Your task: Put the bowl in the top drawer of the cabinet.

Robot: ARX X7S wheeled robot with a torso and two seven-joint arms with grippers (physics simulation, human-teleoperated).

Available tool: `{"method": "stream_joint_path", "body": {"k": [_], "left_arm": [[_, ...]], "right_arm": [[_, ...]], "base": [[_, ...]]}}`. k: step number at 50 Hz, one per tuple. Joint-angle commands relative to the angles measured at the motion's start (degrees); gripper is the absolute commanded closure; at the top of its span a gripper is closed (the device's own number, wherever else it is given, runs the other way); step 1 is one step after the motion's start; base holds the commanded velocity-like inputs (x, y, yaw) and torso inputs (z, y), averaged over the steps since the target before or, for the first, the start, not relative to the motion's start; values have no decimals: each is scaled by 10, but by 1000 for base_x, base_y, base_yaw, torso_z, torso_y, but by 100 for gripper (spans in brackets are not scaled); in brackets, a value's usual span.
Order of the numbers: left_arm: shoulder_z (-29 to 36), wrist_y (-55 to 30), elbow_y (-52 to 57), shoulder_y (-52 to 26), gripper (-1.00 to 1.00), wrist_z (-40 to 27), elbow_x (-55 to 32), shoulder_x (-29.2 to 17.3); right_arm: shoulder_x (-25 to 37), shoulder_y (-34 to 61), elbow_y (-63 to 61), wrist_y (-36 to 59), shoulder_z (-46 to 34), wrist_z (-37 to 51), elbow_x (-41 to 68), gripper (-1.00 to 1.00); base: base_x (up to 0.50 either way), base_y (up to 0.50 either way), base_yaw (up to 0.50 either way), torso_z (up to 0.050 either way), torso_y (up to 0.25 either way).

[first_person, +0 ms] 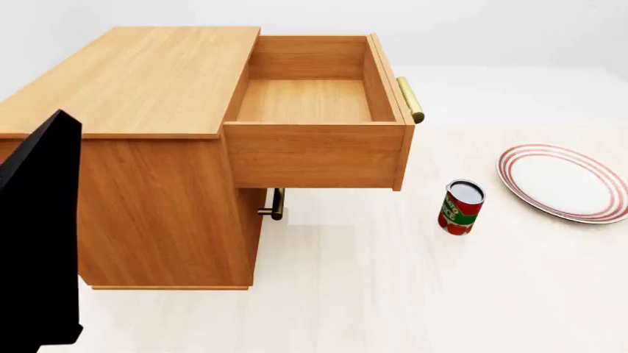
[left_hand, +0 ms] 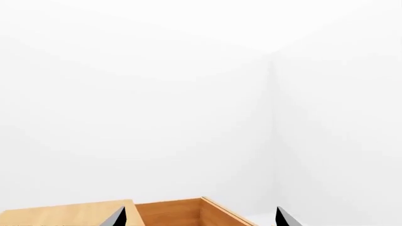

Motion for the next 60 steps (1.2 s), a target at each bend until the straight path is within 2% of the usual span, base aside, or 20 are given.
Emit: {"method": "stream_joint_path", "body": {"k": [1, 11, 20, 37, 60], "left_arm": [[-12, -13, -2, -4, -100, -12, -17, 11], [-14, -22, -3, -8, -100, -20, -24, 18], [-16, -26, -4, -10, -100, -28, -34, 23], [-15, -36, -7, -17, -100, -38, -42, 31], [-24, -55, -11, -13, -100, -41, -46, 51]], "right_arm": [[-26, -29, 22, -27, -49, 4, -33, -100], [-67, -21, 43, -20, -97, 10, -56, -100], [-63, -62, 51, -29, -90, 9, -42, -100], [-69, -78, 74, -33, -111, 5, -50, -100], [-86, -117, 179, -152, -175, -30, -135, -100]], "base": [[0, 0, 0, 0, 0], [0, 0, 0, 0, 0], [0, 0, 0, 0, 0], [0, 0, 0, 0, 0], [0, 0, 0, 0, 0]]}}
